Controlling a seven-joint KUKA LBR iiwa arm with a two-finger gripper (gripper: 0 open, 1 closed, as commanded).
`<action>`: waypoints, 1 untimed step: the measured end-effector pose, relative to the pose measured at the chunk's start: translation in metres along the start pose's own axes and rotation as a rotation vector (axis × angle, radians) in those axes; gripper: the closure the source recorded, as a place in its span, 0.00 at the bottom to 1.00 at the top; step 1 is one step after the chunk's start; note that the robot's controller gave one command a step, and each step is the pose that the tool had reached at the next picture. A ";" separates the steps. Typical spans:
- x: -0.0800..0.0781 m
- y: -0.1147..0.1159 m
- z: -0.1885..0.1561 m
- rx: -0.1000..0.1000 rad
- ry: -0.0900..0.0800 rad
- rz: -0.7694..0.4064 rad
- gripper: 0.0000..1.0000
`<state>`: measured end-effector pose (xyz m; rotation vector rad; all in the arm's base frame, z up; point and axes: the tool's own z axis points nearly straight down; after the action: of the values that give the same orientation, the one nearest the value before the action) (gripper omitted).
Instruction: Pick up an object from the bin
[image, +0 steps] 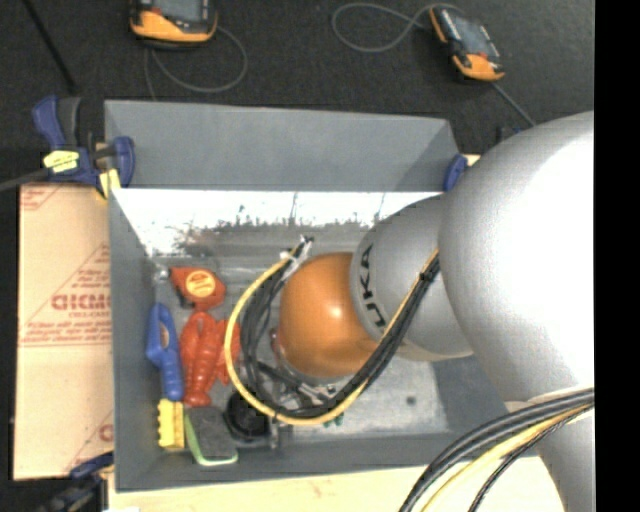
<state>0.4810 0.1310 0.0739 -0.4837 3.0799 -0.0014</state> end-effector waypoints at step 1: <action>0.000 0.000 0.000 0.000 0.000 -0.001 1.00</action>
Offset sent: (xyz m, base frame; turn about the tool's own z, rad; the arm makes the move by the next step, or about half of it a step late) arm -0.0001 0.0023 0.0928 -0.0236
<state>0.4810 0.1310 0.0739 -0.4846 3.0797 -0.0014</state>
